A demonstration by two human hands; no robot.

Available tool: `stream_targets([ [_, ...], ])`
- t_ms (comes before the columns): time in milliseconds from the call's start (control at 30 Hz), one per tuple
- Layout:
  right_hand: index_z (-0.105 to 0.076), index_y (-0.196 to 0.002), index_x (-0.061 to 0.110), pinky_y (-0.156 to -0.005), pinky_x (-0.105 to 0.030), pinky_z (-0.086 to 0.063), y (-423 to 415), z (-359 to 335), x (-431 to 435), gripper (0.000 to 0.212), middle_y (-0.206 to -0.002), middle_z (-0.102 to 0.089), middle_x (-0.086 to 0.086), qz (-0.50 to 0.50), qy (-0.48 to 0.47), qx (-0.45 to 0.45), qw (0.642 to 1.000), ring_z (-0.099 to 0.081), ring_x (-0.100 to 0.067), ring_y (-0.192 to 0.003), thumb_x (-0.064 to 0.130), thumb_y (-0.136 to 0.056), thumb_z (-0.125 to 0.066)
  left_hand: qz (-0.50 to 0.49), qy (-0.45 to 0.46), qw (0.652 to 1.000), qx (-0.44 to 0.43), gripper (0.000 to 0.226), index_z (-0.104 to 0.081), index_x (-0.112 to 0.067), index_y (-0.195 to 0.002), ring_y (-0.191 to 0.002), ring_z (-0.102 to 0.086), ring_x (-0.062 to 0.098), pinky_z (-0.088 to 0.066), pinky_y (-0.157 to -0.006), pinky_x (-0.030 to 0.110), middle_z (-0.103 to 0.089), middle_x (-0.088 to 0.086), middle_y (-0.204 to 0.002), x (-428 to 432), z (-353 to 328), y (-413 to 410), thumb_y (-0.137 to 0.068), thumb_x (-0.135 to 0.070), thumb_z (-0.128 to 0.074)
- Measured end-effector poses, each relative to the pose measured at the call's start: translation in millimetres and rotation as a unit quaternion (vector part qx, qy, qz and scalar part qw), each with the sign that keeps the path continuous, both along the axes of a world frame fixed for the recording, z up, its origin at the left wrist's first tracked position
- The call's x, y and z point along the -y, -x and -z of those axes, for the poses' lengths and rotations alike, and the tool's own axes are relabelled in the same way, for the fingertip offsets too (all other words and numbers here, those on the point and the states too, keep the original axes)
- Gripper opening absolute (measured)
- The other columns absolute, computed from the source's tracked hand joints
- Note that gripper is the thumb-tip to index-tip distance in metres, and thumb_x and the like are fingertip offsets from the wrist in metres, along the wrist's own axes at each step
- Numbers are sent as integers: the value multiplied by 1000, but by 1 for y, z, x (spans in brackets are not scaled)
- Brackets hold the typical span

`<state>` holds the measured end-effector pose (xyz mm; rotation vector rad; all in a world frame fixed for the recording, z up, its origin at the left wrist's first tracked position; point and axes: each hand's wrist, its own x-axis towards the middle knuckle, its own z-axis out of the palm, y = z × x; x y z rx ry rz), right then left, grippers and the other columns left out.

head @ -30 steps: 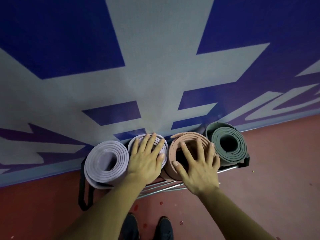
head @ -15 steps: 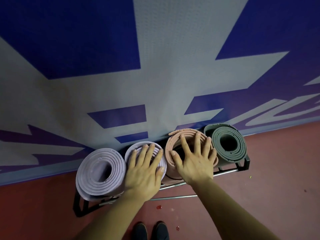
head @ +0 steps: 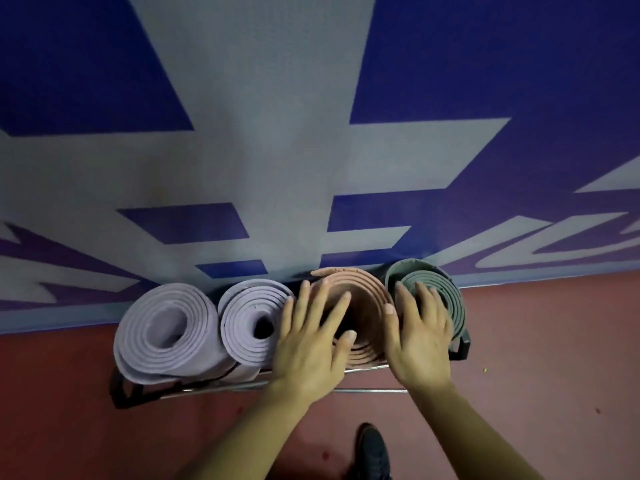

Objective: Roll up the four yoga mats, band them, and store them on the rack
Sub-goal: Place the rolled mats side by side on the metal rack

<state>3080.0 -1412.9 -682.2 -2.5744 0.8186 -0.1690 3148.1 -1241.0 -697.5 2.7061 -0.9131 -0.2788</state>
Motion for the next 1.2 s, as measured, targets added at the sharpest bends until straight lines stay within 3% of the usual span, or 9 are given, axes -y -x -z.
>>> stream_targets([
  [100,-17,-159,48,-122,-53,12,2,12,37,73,-172,-1,-1,-72,14,-132,989,14,-27,-157,75,-92,-6,-25,-70,997,3,64,-20,-36,-159,-155,4,35,-14,-123,57,-12,4,-168,23,3,8,-100,-61,-15],
  [167,0,-157,54,-120,-57,16,-6,20,55,75,-171,14,5,-103,29,-168,980,24,-30,-154,82,-88,0,-41,-95,995,11,65,-27,-34,-158,-155,-3,38,-17,-122,58,-19,7,-167,31,3,7,-99,-61,-21],
  [233,6,-156,55,-120,-62,10,-17,26,63,77,-171,15,5,-114,37,-189,975,20,-36,-154,86,-86,2,-56,-104,993,25,65,-34,-32,-156,-153,-14,38,-21,-120,59,-25,8,-166,35,3,0,-99,-60,-25],
  [533,-24,-156,51,-121,-62,-9,10,34,74,68,-170,-16,1,-133,74,-154,976,-4,-38,-154,79,-95,-9,-84,-136,986,49,66,-37,-29,-155,-151,-23,37,-16,-121,60,-25,8,-166,40,12,-14,-99,-59,-23],
  [700,-8,-157,54,-118,-58,-12,9,30,67,72,-171,-2,-3,-138,65,-160,975,-5,-37,-152,83,-91,-5,-67,-131,988,41,67,-37,-30,-155,-150,-25,39,-20,-120,60,-30,10,-163,44,4,-4,-99,-61,-22],
  [767,-11,-158,50,-116,-56,-16,-2,25,68,78,-171,-6,-5,-117,59,-154,979,-8,-35,-151,84,-89,-3,-64,-121,990,41,66,-38,-28,-155,-150,-26,38,-24,-119,59,-33,9,-162,38,0,4,-99,-59,-22],
  [933,-16,-160,46,-123,-52,-6,-19,23,84,76,-169,-17,-4,-140,2,-137,981,-6,-28,-156,76,-91,-6,-31,-45,997,48,70,-32,-25,-158,-154,-14,36,-17,-120,60,-24,6,-166,39,-4,22,-101,-63,-19],
  [1033,-28,-157,46,-117,-52,-21,-19,26,86,67,-150,-43,-4,-165,53,-115,978,-31,-28,-141,69,-96,-11,24,-37,998,46,75,-30,-31,-157,-152,-22,39,-20,-117,65,-32,6,-163,57,2,36,-93,-71,-34],
  [1200,-47,-143,45,-109,-51,-25,-8,30,113,56,-130,-48,-3,-184,61,-99,976,-41,-27,-128,64,-99,-19,28,-99,994,48,79,-30,-34,-156,-146,-34,40,-23,-113,70,-37,1,-161,60,10,29,-91,-79,-24],
])
